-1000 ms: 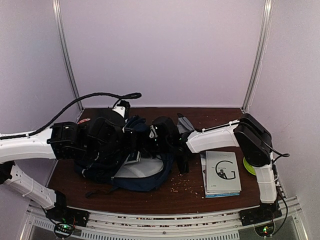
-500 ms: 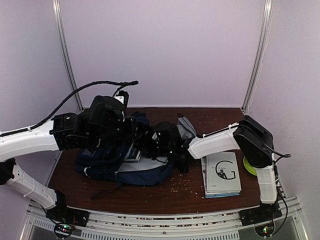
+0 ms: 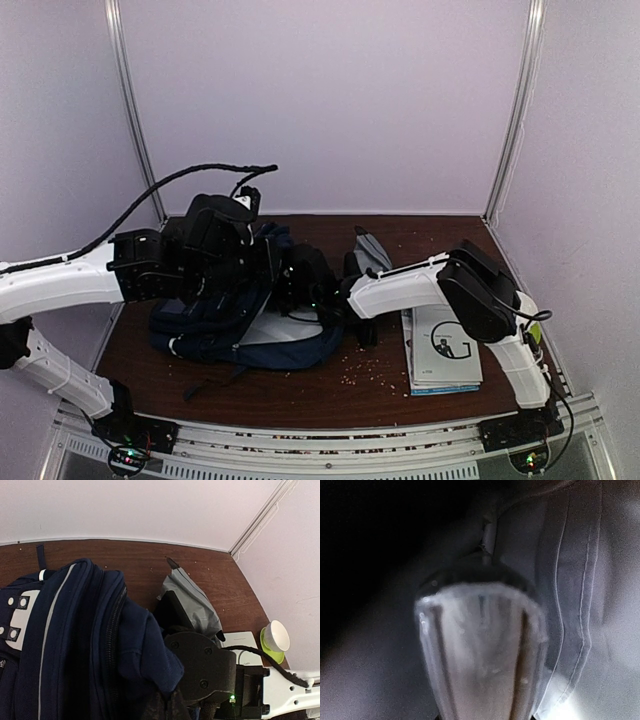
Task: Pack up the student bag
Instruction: Place the book in the student bag.
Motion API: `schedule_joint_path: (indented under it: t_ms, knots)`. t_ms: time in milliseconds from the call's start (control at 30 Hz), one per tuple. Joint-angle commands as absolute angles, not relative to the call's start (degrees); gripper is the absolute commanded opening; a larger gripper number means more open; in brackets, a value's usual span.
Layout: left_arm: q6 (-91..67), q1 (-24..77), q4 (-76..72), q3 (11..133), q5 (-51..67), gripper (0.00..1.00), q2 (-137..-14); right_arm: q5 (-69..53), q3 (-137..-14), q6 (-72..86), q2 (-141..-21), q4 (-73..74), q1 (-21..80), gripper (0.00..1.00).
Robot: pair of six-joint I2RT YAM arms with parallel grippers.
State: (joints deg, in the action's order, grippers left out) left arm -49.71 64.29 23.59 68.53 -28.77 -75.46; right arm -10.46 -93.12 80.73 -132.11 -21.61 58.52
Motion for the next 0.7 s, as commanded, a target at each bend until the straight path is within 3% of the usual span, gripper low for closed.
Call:
schedule_joint_path:
  t_ms: [0,67,200,367,667]
  knots:
    - [-51.4,64.8,11.5,68.3,-27.4,0.00,-72.0,-13.7,-95.5,78.6,-131.6,-26.3,59.6,0.28]
    - [-51.1,64.7,12.1,67.5,-29.1,0.00,-70.7,-13.9,-93.7,77.7,-129.6,-25.8,59.5,0.46]
    - [-50.6,64.0,13.4,66.7,-31.0,0.00,-68.3,-13.3,-90.5,75.1,-124.8,-22.0,59.4,0.61]
    - [-50.4,63.1,14.9,65.3,-33.2,0.00,-65.4,-11.2,-89.6,70.4,-119.2,-12.1,59.2,0.67]
    - [-50.2,62.3,16.4,64.3,-34.5,0.00,-63.8,-8.9,-86.1,66.8,-114.6,-4.7,58.9,0.69]
